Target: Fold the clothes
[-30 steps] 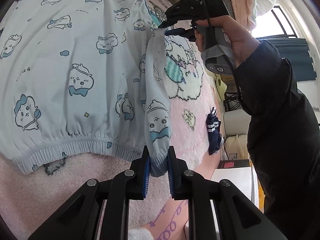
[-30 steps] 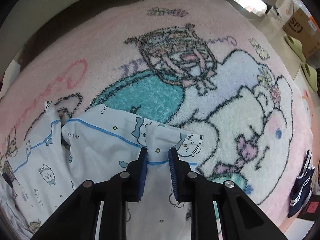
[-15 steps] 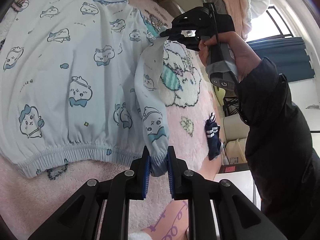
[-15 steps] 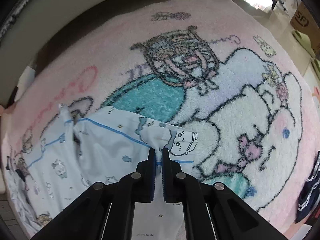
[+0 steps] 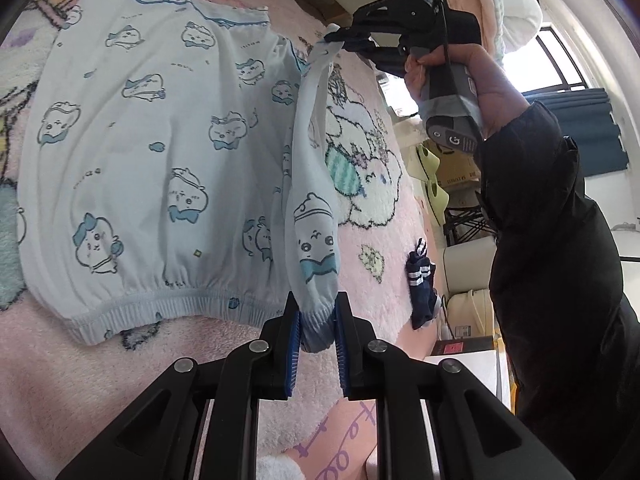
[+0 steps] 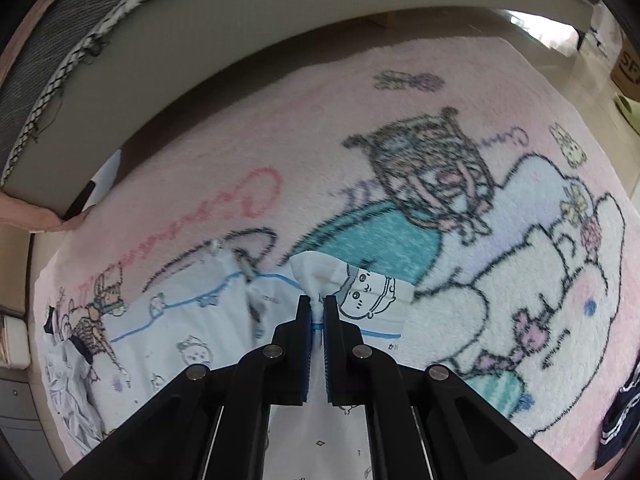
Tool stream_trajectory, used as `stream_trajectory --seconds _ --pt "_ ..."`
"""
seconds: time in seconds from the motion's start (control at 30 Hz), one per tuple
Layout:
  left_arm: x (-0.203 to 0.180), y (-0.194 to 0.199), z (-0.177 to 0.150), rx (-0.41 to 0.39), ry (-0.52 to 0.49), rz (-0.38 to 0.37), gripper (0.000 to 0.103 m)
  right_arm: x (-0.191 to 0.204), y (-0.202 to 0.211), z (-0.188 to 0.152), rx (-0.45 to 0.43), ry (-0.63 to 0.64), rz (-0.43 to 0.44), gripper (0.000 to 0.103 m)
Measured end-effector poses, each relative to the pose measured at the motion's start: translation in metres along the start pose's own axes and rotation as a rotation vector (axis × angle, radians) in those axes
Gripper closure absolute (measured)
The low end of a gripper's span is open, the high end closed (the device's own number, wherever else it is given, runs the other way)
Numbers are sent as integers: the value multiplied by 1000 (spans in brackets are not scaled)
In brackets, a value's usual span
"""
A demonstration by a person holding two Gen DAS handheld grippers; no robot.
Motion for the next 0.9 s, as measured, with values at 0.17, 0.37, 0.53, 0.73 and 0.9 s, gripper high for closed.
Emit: stream_trajectory --seconds 0.17,0.37,0.53,0.73,0.9 --pt "9 7 0 -13 30 13 89 41 -10 4 27 73 18 100" --pt "28 13 2 -23 80 60 90 86 -22 8 40 137 40 100" --pt "43 17 3 -29 103 104 89 117 -34 7 58 186 55 100" --pt "48 23 3 -35 110 130 89 147 -53 4 89 222 56 100" --pt "58 25 1 -34 129 171 89 173 -68 -5 113 256 73 100"
Point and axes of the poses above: each gripper's, at about its wrist camera, not at the fingertips, and y roughly against the way its jaws point, x to its left, z to its top, the point moved 6 cm from there along -y, roughly the way its jaws point, and after that the axes turned 7 degrees about z, right-handed, at the moved point
